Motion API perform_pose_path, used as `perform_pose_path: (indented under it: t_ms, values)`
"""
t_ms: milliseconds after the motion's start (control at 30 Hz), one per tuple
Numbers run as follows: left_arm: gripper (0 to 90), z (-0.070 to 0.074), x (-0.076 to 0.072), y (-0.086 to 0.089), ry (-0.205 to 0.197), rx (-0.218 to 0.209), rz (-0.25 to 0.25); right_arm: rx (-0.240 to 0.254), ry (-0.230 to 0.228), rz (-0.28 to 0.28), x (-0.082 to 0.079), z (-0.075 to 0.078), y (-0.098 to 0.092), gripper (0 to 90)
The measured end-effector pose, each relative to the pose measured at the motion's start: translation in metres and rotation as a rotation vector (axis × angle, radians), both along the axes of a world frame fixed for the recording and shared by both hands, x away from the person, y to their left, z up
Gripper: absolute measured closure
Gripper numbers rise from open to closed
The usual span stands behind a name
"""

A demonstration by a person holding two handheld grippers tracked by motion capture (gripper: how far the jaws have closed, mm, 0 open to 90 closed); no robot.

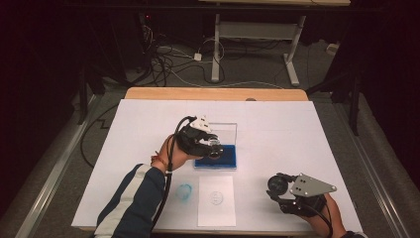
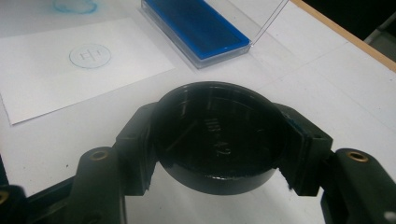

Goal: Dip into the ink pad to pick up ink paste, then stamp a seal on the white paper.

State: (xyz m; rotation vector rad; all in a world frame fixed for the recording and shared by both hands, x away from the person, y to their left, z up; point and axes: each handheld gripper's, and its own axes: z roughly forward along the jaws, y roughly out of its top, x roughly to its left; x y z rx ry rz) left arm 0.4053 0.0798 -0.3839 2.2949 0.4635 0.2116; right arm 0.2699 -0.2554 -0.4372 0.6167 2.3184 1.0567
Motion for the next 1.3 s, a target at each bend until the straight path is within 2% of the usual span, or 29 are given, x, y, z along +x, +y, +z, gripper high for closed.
perform_pose_path:
  t_ms: [133,500,733,1100,1167,1300]
  values:
    - [54.4,0.004,-0.005,0.005,-0.008,-0.016,-0.002,0.004,-0.004,0.002,0.0,0.002,0.001,37.9]
    - [54.3,0.012,-0.015,0.012,-0.035,-0.019,-0.006,0.011,-0.007,-0.007,0.006,0.002,0.001,37.9]
    - [54.3,0.013,-0.022,0.016,-0.037,-0.037,-0.013,0.013,-0.019,-0.007,0.004,0.001,0.001,37.9]
    - [54.3,0.01,-0.037,0.019,-0.057,-0.041,-0.049,0.007,-0.009,-0.016,0.005,-0.001,0.0,37.9]
    - [54.3,0.008,-0.039,0.02,-0.053,-0.051,-0.057,0.016,-0.019,-0.02,0.005,0.0,0.001,37.9]
    - [54.3,0.005,-0.043,0.02,-0.058,-0.046,-0.061,0.021,-0.023,-0.02,0.006,0.0,0.0,37.9]
